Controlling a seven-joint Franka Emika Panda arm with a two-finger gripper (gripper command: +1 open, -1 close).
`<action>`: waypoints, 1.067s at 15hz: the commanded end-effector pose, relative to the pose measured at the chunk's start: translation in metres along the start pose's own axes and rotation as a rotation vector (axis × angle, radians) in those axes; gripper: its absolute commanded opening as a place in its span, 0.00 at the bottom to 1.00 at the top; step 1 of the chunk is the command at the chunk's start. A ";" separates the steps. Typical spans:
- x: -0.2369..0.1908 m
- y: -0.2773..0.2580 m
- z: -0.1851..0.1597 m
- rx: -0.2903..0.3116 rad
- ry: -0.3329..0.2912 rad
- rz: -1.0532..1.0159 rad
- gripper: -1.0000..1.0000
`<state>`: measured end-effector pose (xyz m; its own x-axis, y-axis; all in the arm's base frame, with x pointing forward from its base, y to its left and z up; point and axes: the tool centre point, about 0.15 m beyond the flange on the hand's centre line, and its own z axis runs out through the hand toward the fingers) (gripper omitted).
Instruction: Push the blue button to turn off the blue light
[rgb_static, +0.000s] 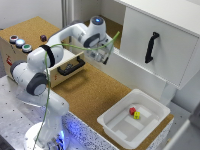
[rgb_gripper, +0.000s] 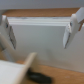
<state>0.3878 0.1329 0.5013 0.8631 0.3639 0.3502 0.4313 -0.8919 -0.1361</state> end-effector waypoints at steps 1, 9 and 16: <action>0.003 -0.180 0.034 0.056 -0.141 -0.291 1.00; -0.029 -0.362 0.028 0.094 -0.195 -0.806 1.00; -0.058 -0.432 0.017 0.191 -0.258 -1.050 1.00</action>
<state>0.1829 0.4550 0.5072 0.2040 0.9314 0.3013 0.9771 -0.2129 -0.0032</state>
